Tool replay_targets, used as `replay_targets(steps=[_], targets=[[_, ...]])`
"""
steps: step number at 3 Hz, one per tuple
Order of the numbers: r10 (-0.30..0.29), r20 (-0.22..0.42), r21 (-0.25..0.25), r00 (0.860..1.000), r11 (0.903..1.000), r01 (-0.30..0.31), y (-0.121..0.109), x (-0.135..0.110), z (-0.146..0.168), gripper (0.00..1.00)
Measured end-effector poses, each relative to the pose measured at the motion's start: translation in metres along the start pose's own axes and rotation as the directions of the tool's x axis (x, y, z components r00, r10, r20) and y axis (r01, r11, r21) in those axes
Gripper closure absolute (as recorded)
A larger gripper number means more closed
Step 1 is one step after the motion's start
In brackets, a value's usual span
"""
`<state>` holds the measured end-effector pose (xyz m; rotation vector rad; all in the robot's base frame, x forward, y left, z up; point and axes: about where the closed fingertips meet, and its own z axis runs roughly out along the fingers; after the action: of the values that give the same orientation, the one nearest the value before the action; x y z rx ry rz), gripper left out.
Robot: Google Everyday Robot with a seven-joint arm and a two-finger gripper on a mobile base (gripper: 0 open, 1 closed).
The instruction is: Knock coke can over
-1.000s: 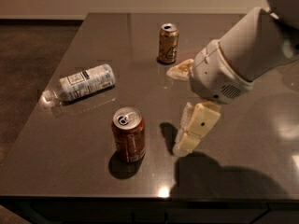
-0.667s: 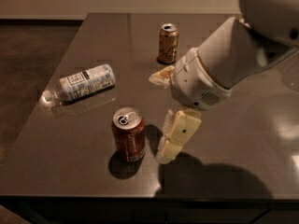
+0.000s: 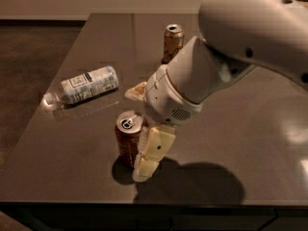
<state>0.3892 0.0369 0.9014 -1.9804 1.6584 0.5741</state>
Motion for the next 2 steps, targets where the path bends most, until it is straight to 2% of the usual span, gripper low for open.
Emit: replay_targets(steps=[1, 2], targets=[[0.007, 0.011, -0.021, 1.000, 0.9998, -0.006, -0.0021, -0.0032, 0.0090, 0.17], [0.025, 0.028, -0.030, 0.999, 0.9993, -0.024, -0.0062, -0.0037, 0.0086, 0.40]])
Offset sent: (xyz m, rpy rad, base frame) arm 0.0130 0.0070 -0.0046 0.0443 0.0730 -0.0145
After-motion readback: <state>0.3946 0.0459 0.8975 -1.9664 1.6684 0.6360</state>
